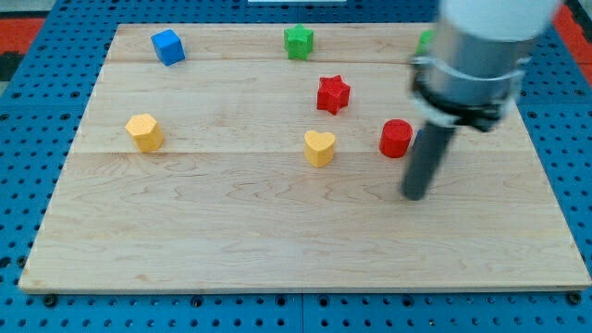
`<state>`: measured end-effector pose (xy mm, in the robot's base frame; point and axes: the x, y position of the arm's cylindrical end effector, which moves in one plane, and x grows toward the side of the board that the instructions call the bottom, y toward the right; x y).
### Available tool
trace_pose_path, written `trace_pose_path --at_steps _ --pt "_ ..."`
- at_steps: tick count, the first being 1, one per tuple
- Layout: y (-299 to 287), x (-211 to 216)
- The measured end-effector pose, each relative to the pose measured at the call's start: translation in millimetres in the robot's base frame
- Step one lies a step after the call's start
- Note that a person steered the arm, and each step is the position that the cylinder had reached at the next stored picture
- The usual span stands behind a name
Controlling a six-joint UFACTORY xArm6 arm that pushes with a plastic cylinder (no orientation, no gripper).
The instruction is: Push the red star at the right bottom of the board
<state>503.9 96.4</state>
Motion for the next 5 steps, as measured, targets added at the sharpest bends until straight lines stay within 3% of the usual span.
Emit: trace_pose_path --at_steps 2,3,4,5 --pt "-31 -75" --pt "-49 -91" --pt "-39 -118" --pt "11 -148"
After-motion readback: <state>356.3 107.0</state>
